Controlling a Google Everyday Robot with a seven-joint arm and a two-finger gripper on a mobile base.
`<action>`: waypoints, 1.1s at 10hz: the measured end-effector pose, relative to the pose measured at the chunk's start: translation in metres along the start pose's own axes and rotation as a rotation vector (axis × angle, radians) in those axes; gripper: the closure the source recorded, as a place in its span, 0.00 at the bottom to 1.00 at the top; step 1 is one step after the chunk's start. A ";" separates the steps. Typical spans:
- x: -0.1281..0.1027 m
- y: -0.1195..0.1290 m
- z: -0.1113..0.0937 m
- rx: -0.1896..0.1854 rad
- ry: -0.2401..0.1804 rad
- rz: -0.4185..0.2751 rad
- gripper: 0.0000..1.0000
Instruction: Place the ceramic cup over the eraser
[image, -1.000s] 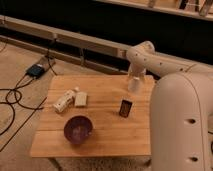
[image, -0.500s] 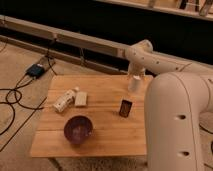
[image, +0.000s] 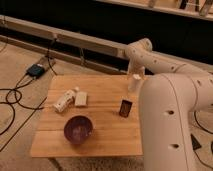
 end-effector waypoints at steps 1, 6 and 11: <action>-0.002 -0.003 0.003 0.001 0.005 0.002 0.35; -0.010 -0.013 0.010 -0.008 0.013 0.009 0.35; -0.013 -0.008 0.024 -0.039 0.021 -0.001 0.57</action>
